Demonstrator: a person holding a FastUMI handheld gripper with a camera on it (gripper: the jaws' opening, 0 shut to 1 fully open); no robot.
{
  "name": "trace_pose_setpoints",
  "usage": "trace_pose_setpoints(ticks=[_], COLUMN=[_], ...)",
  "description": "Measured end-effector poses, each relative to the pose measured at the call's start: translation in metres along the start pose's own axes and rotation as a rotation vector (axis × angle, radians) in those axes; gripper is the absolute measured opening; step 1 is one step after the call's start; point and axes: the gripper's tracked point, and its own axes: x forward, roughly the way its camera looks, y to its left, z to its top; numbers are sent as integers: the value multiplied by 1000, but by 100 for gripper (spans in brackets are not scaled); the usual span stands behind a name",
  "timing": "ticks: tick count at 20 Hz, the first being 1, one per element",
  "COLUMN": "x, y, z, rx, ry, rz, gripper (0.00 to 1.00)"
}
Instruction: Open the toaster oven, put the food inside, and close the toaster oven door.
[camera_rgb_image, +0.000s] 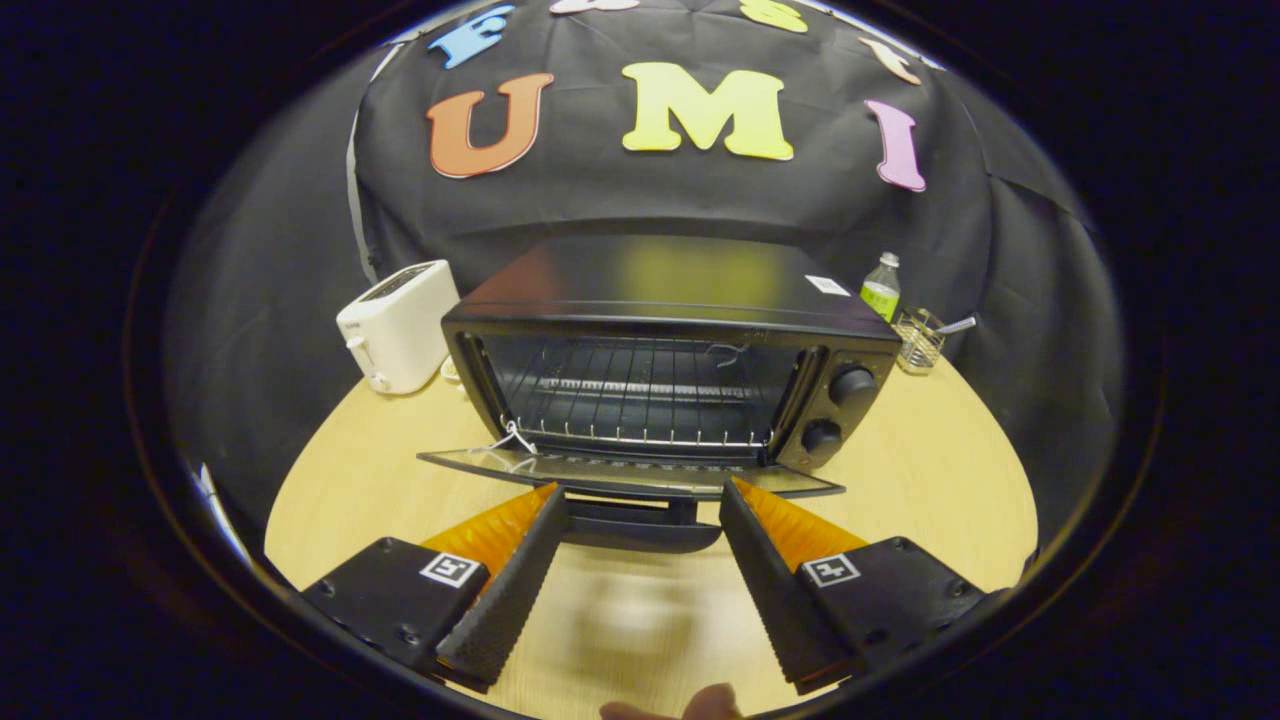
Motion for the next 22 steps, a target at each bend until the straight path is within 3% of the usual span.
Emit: trace_pose_setpoints(ticks=[7,13,18,22], x=[10,-21,-69,-106], y=[-1,-14,-7,-2], z=[-65,-48,-28,-24], rx=[121,109,50,93], ry=[180,139,92,107], rz=[26,36,132,215], gripper=[100,100,100,100])
